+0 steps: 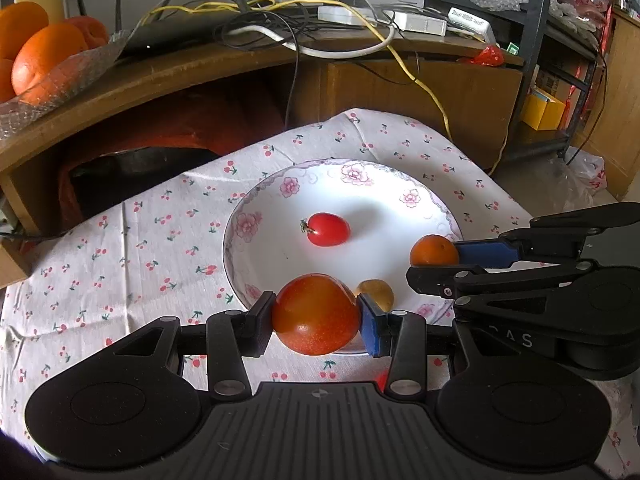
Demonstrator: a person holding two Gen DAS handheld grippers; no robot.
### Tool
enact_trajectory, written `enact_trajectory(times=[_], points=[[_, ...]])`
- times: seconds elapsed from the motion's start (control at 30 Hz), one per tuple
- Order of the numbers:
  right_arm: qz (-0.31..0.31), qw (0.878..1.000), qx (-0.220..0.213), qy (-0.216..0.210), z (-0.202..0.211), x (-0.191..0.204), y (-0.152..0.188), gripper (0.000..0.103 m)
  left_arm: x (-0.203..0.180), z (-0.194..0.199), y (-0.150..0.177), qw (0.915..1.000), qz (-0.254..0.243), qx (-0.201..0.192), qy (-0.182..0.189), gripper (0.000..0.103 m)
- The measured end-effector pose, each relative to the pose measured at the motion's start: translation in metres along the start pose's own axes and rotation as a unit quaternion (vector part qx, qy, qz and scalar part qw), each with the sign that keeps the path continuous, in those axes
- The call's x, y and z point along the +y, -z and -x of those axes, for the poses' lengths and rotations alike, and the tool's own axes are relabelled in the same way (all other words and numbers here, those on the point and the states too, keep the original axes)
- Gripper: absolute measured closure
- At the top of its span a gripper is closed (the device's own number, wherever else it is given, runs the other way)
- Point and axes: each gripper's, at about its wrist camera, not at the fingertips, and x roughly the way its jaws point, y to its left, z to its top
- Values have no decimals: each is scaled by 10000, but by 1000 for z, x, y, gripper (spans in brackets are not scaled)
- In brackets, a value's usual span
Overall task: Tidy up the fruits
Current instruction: 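Carry the tomato and the mandarin with both tools over the white bowl, then open the left tool to drop the large tomato while the right tool holds the mandarin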
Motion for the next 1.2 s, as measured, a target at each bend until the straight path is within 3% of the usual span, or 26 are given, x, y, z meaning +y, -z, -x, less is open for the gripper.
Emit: enact_trajectory(times=[0.97,1.2], points=[[30,9999,77,100,-16,-3,-4,70,4,-16,-2,9999,114,64,-78,50],[-19,10000,4,94,-14,-4,-6,68,6,-14,-4,9997,142,-2,-179,41]])
